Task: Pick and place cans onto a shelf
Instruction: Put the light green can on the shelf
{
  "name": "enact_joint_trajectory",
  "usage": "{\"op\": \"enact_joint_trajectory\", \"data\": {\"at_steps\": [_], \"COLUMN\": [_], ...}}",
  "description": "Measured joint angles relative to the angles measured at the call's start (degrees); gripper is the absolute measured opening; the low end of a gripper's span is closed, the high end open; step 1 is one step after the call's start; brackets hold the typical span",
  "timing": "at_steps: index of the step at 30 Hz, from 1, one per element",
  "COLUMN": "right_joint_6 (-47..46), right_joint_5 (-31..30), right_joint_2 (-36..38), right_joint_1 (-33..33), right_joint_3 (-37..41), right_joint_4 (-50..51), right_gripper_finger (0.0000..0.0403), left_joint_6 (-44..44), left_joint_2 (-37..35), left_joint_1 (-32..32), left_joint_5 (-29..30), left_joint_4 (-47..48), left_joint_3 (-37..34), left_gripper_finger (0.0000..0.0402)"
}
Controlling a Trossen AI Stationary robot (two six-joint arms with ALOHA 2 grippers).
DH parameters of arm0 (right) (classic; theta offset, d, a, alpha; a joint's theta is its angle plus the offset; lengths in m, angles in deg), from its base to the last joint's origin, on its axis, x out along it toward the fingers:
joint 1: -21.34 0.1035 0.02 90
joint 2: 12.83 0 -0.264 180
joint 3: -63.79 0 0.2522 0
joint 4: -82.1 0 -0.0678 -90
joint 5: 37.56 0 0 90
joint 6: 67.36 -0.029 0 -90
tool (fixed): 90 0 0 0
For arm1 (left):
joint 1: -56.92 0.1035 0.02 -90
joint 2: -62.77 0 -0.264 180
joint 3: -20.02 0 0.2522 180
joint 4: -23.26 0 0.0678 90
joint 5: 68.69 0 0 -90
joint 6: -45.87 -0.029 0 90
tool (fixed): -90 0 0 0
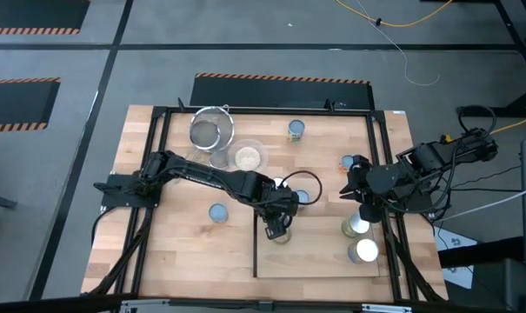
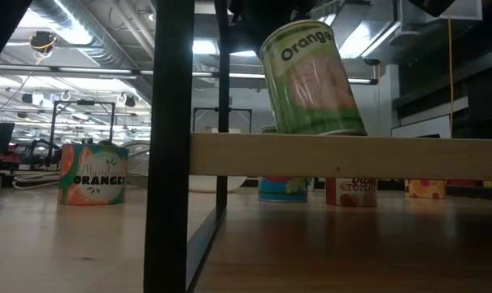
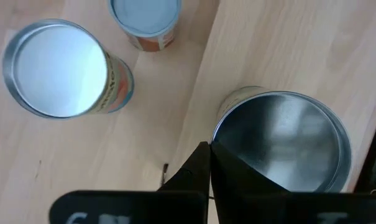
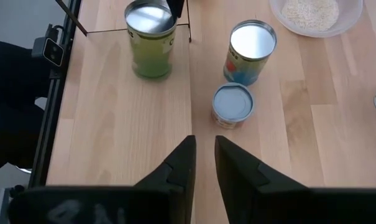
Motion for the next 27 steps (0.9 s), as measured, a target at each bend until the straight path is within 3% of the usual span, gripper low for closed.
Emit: {"op": "enact_joint_trajectory", "data": {"at_steps": [9,27], "right_joint_6": [-0.04,-0.15], "right_joint_5": [0.0,0.0], "right_joint_2": [0.0,0.0], "right_joint_1": [0.0,0.0], "right_joint_3": [0.0,0.0], "right_joint_4": [0.02,0.04], "right_gripper_finger": [0.0065,0.0065], "left_joint_6": [-0.06,-0.04], "left_joint_2": [-0.1,-0.1], "left_joint_1": [0.55,0.55], "left_joint_5": [-0.94,-1.73], "left_joint_4": [1.34,0.96], "left_joint_3": [0.0,-0.07], "left_gripper_finger": [0.0003,0.0063]}}
